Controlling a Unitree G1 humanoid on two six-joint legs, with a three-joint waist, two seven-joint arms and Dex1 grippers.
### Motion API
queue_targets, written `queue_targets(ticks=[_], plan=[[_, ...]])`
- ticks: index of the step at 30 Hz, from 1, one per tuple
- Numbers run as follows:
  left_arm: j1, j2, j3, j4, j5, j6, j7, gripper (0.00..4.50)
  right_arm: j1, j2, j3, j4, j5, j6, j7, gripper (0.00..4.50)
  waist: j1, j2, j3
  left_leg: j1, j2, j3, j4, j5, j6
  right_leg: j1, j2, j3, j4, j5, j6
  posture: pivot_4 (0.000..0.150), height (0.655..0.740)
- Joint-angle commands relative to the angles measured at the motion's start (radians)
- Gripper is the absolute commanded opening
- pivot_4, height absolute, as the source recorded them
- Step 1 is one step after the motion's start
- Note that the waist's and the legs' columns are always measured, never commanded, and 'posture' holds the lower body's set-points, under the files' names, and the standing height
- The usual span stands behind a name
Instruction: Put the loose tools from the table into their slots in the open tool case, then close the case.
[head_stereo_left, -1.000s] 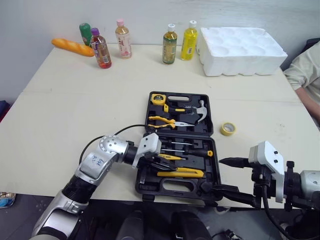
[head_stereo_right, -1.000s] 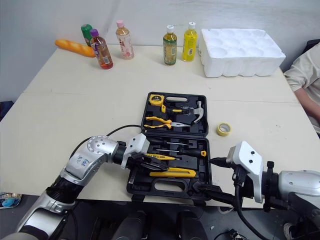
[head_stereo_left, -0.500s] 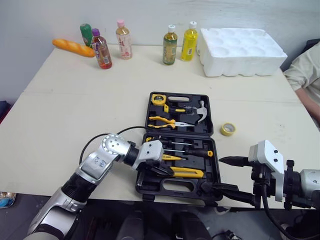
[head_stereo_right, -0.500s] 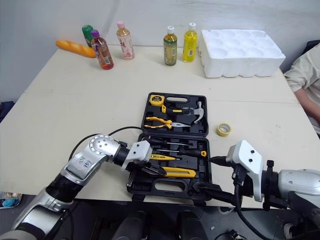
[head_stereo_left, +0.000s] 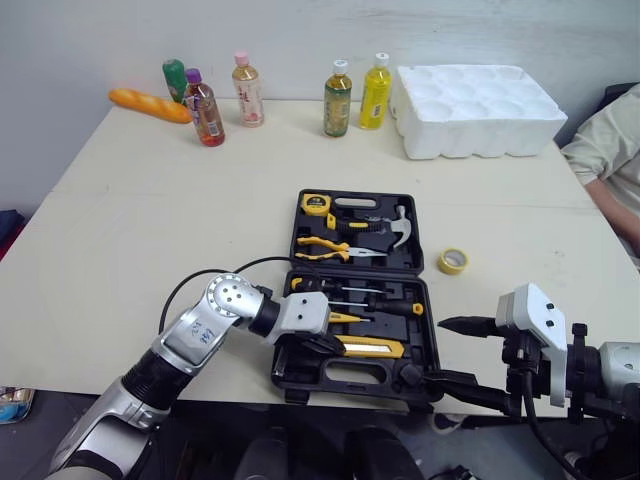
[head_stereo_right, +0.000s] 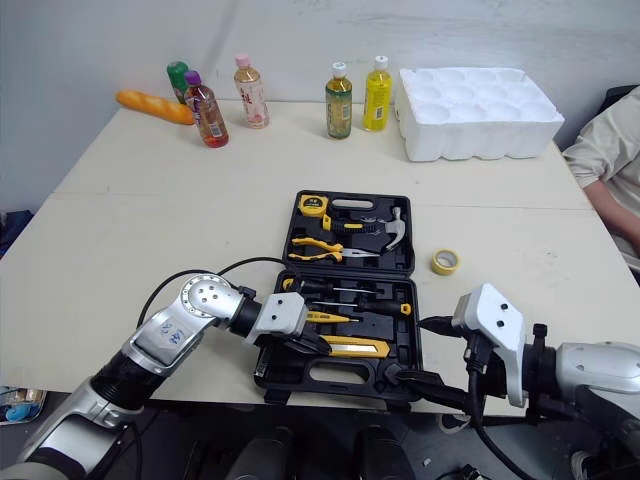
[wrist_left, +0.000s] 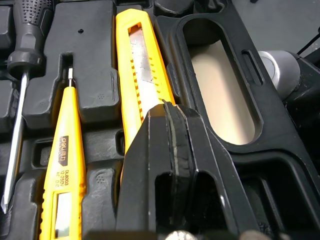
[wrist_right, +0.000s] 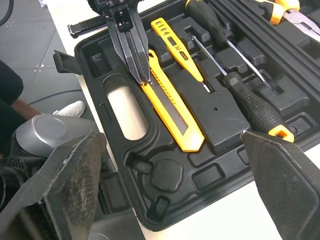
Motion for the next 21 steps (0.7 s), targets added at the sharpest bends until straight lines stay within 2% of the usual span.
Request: queue_targets(ticks=[1,2,6,9,10,14,16,17,21], plan=[[0.040,0.000,-0.029,0.044,0.049,0.005,0.014,0.03,-0.009,-0.015,0.012,-0.015,-0.007,-0.010,0.000,4.50,0.000,0.000,0.000,0.000,0.000,0.000,0.000,0.000,0.000,0.000,0.000,0.000,0.000,0.000,0.000,0.150,0.7400],[0.043,-0.008,-0.017,0.039,0.031,-0.008,0.009,0.03,-0.010,-0.015,0.015,-0.014,-0.010,-0.012,0.000,4.50,0.000,0.000,0.000,0.000,0.000,0.000,0.000,0.000,0.000,0.000,0.000,0.000,0.000,0.000,0.000,0.150,0.7400],[0.036,-0.068,0.182,-0.022,-0.193,0.077,0.020,0.03,-0.035,-0.006,0.037,0.007,-0.079,-0.052,-0.017,4.50,-0.002,-0.001,0.002,-0.003,0.000,0.000,0.000,0.000,0.000,-0.003,0.000,0.000,0.000,0.000,0.000,0.150,0.7400],[0.033,0.009,0.328,-0.072,-0.363,0.301,0.007,0.99,-0.025,-0.008,-0.042,0.038,-0.037,-0.054,0.044,4.50,-0.004,-0.002,0.003,-0.006,0.000,0.000,0.000,0.000,0.000,-0.007,0.000,-0.001,0.002,0.000,0.000,0.150,0.7400],[0.039,0.034,0.366,-0.091,-0.404,0.352,0.009,1.45,-0.016,-0.014,-0.062,0.054,-0.053,-0.065,0.064,4.50,-0.008,-0.002,0.003,-0.007,0.000,0.000,0.000,0.000,-0.001,-0.008,0.000,-0.001,0.002,0.000,0.000,0.150,0.7400],[0.097,0.129,0.520,-0.148,-0.462,0.417,0.064,3.25,0.024,-0.030,-0.178,0.182,-0.126,-0.096,0.140,4.50,-0.011,-0.001,0.003,-0.006,0.000,0.000,-0.002,0.001,-0.002,-0.007,0.000,0.000,0.001,0.000,0.000,0.150,0.7400],[0.160,0.180,0.626,-0.112,-0.459,0.405,0.082,4.22,0.068,-0.040,-0.251,0.274,-0.188,-0.125,0.190,4.50,-0.011,-0.001,0.003,-0.004,0.000,0.000,-0.002,0.001,-0.001,-0.005,0.000,0.000,0.000,0.000,0.000,0.150,0.7400],[0.190,0.203,0.666,-0.094,-0.451,0.392,0.089,4.47,0.088,-0.042,-0.278,0.314,-0.216,-0.141,0.212,4.50,-0.011,-0.001,0.003,-0.003,0.000,0.000,-0.003,0.001,-0.001,-0.005,0.000,0.000,-0.001,0.000,0.000,0.150,0.7400],[0.321,0.307,0.776,-0.066,-0.434,0.345,0.053,4.47,0.134,-0.051,-0.342,0.438,-0.292,-0.199,0.277,4.50,-0.013,-0.001,0.003,-0.003,0.000,0.001,-0.008,0.001,-0.001,-0.007,0.000,0.000,-0.002,0.000,0.000,0.150,0.7400]])
